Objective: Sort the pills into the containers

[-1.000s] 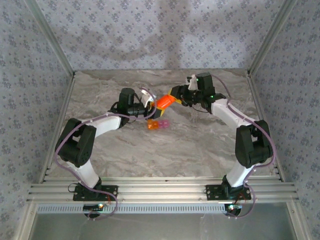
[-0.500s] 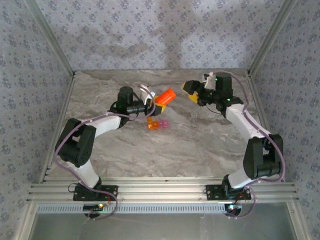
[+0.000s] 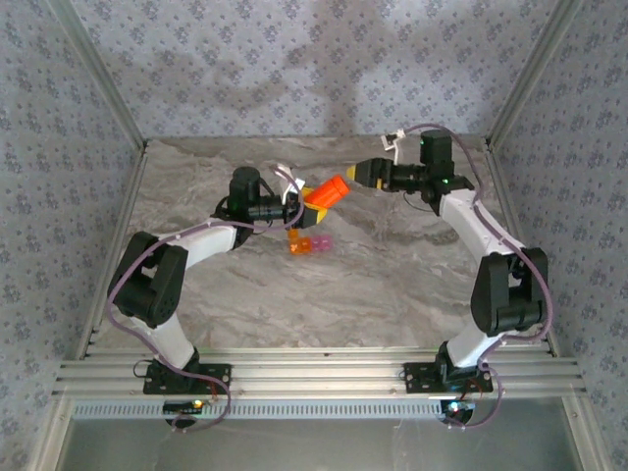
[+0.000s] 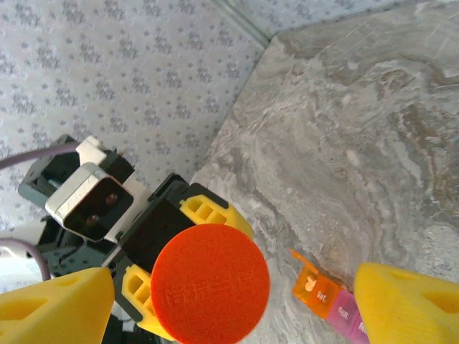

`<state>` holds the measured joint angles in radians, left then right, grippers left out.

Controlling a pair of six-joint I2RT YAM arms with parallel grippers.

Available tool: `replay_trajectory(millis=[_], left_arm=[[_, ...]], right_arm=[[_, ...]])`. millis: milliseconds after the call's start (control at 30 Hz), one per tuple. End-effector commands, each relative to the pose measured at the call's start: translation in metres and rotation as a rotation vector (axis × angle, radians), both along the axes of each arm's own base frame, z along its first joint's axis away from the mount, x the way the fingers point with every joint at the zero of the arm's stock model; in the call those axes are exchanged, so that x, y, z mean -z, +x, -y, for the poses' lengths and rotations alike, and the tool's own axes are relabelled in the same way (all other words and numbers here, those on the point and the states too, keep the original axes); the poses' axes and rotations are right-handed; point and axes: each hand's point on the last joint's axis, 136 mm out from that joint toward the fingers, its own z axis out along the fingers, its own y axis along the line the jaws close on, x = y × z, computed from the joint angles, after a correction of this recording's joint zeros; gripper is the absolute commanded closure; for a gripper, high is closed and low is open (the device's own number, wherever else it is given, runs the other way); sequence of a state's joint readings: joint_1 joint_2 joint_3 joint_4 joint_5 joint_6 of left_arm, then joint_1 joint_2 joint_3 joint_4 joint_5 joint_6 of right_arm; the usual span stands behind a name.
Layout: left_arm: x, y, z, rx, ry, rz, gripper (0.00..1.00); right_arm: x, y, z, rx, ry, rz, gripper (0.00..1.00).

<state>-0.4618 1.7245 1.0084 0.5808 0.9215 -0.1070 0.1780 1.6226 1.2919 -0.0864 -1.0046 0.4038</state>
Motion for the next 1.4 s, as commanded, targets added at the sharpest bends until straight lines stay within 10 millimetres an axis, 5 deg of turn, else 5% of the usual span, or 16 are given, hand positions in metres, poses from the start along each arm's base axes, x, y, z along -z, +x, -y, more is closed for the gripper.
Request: replay_trajectory(millis=[0, 200, 567, 800, 967, 1133, 1267, 1367], left_arm=[[-0.016, -0.002, 0.006, 0.049, -0.037, 0.042, 1.00], [-0.016, -0.002, 0.006, 0.053, -0.038, 0.041, 1.00], [-0.017, -0.001, 0.007, 0.054, -0.036, 0.038, 1.00], [-0.015, 0.006, 0.012, -0.023, 0.038, 0.097, 1.00], [-0.009, 0.014, 0.015, -0.166, 0.129, 0.215, 1.00], [-0.010, 0.017, 0.016, -0.207, 0.131, 0.244, 1.00], [-0.007, 0.018, 0.016, -0.200, 0.132, 0.233, 1.00], [-0.006, 0.020, 0.013, -0.192, 0.112, 0.204, 1.00]], right_arm=[[0.000, -0.010, -0.015, -0.096, -0.006, 0.015, 0.12], [0.005, -0.010, -0.023, -0.118, 0.002, -0.006, 0.20], [0.012, -0.015, -0.032, -0.139, 0.026, -0.061, 0.52], [0.042, -0.003, -0.037, 0.030, -0.006, -0.303, 0.64], [0.082, -0.001, -0.041, 0.210, -0.052, -0.483, 0.65], [0.102, -0.005, -0.048, 0.268, -0.022, -0.549, 0.65], [0.094, -0.001, -0.046, 0.277, -0.003, -0.540, 0.61], [0.077, 0.005, -0.035, 0.284, 0.019, -0.502, 0.47]])
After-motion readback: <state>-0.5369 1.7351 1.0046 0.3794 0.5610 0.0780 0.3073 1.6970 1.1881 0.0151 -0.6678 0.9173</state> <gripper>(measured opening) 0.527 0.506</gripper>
